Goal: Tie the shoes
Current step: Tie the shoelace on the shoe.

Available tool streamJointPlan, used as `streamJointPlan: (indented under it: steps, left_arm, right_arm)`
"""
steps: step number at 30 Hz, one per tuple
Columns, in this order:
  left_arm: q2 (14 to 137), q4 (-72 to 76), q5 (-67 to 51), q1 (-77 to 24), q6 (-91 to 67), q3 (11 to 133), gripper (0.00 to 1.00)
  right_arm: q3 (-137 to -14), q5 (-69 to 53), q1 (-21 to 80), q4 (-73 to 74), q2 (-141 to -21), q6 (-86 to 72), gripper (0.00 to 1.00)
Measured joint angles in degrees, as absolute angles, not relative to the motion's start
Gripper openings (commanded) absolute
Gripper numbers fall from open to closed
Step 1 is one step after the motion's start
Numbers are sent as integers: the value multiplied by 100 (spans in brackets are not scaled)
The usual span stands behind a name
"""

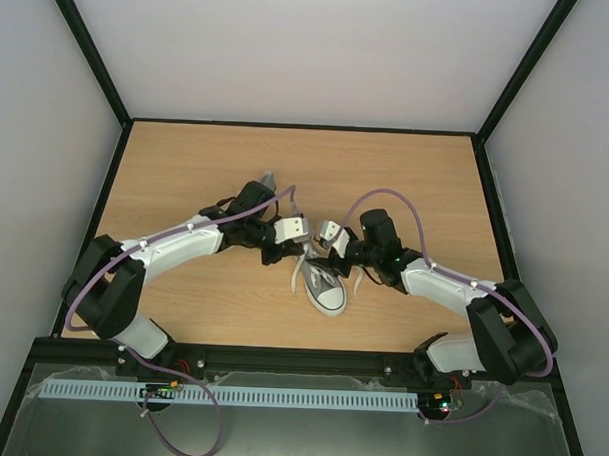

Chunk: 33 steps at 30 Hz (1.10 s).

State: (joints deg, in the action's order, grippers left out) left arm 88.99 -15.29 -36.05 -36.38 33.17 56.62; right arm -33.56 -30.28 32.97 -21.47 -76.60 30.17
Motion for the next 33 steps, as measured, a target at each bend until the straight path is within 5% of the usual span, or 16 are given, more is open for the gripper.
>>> streamJointPlan:
  steps: [8,14,18,21,23,33]
  left_arm:
    - [8770,-978,-3535,-3647,2825,5419,2]
    - [8707,-652,-3529,-3673,2604,5247,2]
    - [8700,-541,-3507,-3697,2517,5172,3]
    - [8698,-491,-3507,-3697,2460,5168,29]
    - [8698,-475,-3516,-3697,2510,5168,35]
    - [8711,-847,-3640,-3597,3072,5280,39]
  right_arm:
    - [-3251,-3087,3417,-2777,-8110,2263,55]
    - [-3251,-3098,3426,-3004,-8276,2060,21]
    - [-3251,-3074,3426,-3028,-8289,1986,8]
    - [-3251,-3081,3426,-3028,-8287,2025,5]
    - [-3251,-3087,3426,-3020,-8287,2073,3]
    - [-3153,-3107,3426,-2947,-8132,2593,2]
